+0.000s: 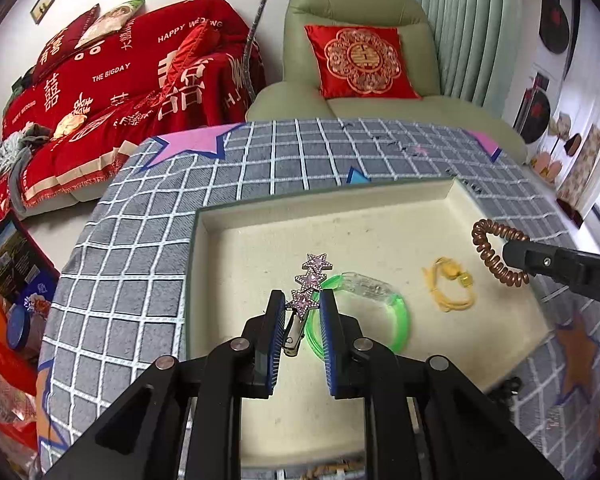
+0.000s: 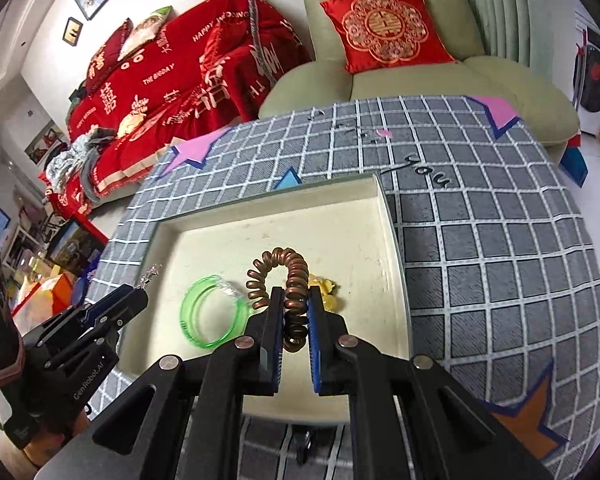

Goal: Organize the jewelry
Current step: 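Carry both items into the tray and open both tools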

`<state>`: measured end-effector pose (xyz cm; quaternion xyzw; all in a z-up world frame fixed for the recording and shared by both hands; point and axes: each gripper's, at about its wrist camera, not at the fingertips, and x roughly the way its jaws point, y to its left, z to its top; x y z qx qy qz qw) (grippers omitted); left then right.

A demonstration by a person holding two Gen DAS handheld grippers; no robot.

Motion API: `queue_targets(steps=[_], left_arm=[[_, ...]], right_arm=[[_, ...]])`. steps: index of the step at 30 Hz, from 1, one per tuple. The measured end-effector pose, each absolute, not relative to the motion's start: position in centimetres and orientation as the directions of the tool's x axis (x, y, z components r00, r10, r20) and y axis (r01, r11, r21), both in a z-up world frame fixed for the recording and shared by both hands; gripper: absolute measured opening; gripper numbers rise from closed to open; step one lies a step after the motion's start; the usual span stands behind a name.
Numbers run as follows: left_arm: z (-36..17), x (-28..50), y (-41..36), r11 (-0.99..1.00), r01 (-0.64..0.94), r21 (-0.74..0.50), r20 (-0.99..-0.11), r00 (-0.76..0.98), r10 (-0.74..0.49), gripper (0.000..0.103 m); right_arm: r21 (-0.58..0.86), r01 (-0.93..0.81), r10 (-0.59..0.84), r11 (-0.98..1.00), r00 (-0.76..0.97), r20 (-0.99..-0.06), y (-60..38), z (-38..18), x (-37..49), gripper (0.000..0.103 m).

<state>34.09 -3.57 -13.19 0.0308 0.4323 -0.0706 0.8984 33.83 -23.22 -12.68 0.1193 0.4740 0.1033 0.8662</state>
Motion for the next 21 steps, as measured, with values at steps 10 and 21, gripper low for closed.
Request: queue_targets(steps=[10,21], left_arm=[[-15.5,34.7,-4.3,0.989,0.145,0.038,-0.796,0.602,-0.057,0.029],[-16.0,34.4,-5.1,0.979,0.163,0.122,-0.794,0.607,-0.002,0.029]], right_arm=[[0.312,-0.029,0.284,0.95,0.5,-0.818,-23.4,-16.4,35.1,0.011],[0.31,-0.014,0.281,0.951,0.461,-0.841,-22.9,-18.2,35.4,0.012]])
